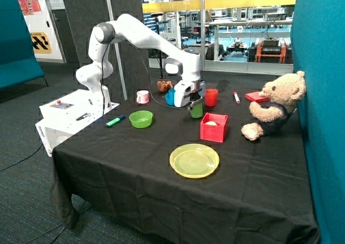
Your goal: Match the cups with the appropriate bowls
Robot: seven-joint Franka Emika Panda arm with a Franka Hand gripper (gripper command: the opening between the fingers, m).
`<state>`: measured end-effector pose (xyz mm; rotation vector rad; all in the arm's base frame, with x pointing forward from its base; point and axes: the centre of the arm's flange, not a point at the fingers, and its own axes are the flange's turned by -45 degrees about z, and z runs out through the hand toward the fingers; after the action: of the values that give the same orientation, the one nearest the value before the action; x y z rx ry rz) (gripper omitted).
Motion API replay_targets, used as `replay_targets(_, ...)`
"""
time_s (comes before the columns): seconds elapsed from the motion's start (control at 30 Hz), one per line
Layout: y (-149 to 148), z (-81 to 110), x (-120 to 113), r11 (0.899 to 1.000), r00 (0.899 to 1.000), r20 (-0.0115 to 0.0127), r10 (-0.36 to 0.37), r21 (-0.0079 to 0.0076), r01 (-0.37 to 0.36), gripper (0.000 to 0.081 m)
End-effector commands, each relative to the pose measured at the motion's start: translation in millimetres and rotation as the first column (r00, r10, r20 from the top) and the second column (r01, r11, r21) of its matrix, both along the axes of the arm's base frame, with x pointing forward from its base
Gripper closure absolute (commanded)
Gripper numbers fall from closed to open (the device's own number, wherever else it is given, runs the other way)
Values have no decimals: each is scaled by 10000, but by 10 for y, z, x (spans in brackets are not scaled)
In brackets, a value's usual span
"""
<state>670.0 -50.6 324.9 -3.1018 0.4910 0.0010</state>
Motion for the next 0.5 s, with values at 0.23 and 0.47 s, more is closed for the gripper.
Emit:
replay_targets(0.23,-46,58,-48,10000,10000,4,-21,-13,21,808)
replay_targets(0.47,-54,130,-44,10000,10000,4,-22,-13,22,808)
